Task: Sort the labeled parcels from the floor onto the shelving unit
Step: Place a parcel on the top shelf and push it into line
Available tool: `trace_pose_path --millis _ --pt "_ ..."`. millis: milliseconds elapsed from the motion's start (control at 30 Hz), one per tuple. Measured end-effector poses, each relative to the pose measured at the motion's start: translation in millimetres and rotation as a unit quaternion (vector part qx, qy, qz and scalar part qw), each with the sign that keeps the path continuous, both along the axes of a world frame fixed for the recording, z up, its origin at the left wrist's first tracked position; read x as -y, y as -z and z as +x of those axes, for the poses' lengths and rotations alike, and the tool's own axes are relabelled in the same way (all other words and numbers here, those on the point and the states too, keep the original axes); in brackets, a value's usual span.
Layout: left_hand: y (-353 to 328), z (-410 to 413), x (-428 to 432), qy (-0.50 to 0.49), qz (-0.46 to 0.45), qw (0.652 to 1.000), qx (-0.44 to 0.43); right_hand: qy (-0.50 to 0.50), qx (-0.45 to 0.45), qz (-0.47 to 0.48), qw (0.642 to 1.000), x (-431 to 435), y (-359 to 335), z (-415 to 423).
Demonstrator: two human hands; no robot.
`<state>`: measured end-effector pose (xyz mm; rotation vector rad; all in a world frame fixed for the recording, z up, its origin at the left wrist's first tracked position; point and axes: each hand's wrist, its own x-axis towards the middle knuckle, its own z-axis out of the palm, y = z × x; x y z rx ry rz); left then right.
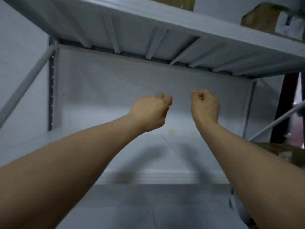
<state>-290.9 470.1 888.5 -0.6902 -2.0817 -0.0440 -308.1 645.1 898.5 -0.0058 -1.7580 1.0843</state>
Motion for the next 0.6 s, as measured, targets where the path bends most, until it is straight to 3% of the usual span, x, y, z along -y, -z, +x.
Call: trace_pose_path --millis 167,333,600 --pt "84 37 89 -0.074 0.054 0.989 0.113 -0.107 0.068 0.005 0.992 76 77 33" --pt "160 88 156 -0.148 0.146 0.955 0.213 -0.193 0.139 0.052 0.970 146 152 72" --pt "288 174 220 -0.197 0.303 0.855 0.371 -0.282 0.279 0.055 0.916 229 286 135"
